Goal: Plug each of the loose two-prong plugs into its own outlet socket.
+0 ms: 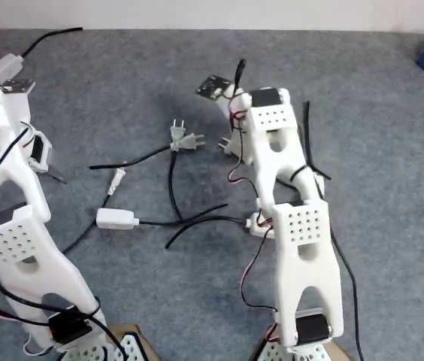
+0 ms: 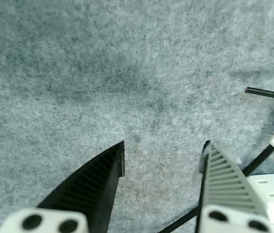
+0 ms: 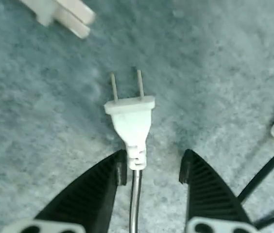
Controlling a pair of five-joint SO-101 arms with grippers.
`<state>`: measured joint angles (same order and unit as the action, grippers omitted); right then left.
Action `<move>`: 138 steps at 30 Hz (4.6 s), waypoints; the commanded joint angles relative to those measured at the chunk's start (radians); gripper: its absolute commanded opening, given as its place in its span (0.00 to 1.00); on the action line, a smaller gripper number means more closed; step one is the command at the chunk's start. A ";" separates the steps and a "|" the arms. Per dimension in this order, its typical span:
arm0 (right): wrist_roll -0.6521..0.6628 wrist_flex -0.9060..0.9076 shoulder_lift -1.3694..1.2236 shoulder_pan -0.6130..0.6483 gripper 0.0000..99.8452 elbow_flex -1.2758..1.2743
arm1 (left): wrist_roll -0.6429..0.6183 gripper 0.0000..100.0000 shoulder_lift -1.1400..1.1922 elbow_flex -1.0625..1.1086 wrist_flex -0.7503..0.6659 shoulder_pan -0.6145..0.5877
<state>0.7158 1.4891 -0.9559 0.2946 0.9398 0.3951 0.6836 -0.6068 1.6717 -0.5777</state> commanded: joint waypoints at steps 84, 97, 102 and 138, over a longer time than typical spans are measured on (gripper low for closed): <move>-0.649 -0.667 1.774 0.473 0.01 -1.797 | -0.238 0.42 -1.650 1.356 -0.517 0.558; -0.649 -0.693 1.774 0.473 0.01 -1.845 | -0.238 0.41 -1.644 1.334 -0.516 0.578; -0.649 -0.693 1.774 0.472 0.01 -1.847 | -0.238 0.41 -1.646 1.330 -0.516 0.578; -0.649 -0.633 1.787 0.478 0.01 -1.847 | -0.190 0.42 -1.641 1.567 -0.718 0.607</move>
<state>0.0760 0.8493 0.7963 0.7641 -0.9352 0.1680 -0.9490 0.9076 1.0365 0.0560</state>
